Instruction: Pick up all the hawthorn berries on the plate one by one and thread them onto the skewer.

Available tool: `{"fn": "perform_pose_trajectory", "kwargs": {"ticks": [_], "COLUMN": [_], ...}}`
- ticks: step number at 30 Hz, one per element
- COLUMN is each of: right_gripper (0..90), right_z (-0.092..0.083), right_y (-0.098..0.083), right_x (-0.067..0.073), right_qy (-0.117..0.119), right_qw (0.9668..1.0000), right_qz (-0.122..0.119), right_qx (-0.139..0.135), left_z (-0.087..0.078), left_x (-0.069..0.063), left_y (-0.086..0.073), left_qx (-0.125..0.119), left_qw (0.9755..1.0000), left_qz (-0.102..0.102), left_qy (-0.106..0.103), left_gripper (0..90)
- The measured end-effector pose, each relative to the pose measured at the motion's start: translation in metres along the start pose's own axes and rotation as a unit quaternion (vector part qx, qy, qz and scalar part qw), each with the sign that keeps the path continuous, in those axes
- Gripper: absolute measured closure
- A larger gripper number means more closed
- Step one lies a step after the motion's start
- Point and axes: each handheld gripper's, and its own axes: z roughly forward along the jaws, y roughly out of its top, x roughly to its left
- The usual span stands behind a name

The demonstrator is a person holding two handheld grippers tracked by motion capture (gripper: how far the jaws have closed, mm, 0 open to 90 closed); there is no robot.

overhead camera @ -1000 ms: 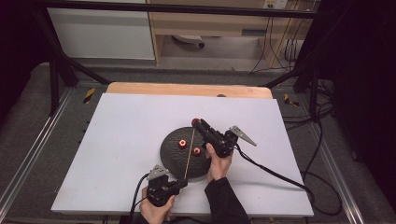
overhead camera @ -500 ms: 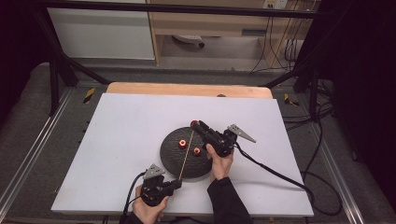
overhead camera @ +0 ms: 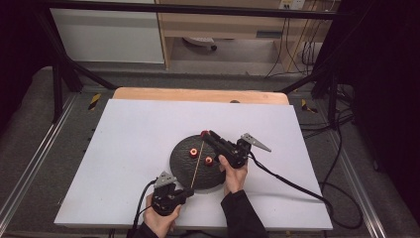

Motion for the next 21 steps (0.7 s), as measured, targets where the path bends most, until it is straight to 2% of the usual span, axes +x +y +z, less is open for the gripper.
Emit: {"fn": "perform_pose_trajectory", "kwargs": {"ticks": [3, 5, 8, 9, 12, 15, 21], "right_gripper": [61.8, 61.8, 61.8, 61.8, 61.8, 61.7, 61.5], "right_z": [-0.001, -0.002, -0.003, -0.003, -0.003, -0.005, -0.007], "right_y": [0.0, -0.001, -0.004, -0.005, -0.012, -0.017, -0.027], "right_x": [0.001, 0.002, 0.004, 0.004, 0.005, 0.007, 0.01], "right_qy": [0.004, 0.007, 0.006, 0.008, 0.008, 0.009, 0.011], "right_qw": [1.0, 0.9999, 0.9999, 0.9998, 0.9995, 0.9992, 0.9973], "right_qz": [0.001, 0.002, 0.001, 0.003, 0.003, -0.002, -0.008], "right_qx": [0.004, 0.008, 0.012, 0.019, 0.031, 0.038, 0.073], "left_z": [0.004, 0.008, 0.008, 0.007, 0.003, 0.004, 0.007], "left_x": [0.0, -0.002, -0.005, -0.005, -0.003, -0.001, 0.002], "left_y": [-0.001, -0.003, -0.003, 0.0, 0.011, 0.019, 0.035], "left_qx": [0.001, -0.001, -0.016, -0.025, -0.028, -0.027, -0.034], "left_qw": [1.0, 0.9999, 0.9998, 0.9997, 0.9996, 0.9996, 0.9993], "left_qz": [0.002, 0.011, 0.012, 0.008, 0.002, 0.002, 0.008], "left_qy": [0.003, 0.008, 0.007, 0.005, 0.006, 0.008, 0.016], "left_gripper": [88.8, 88.8, 88.9, 88.9, 88.8, 88.8, 88.8]}}
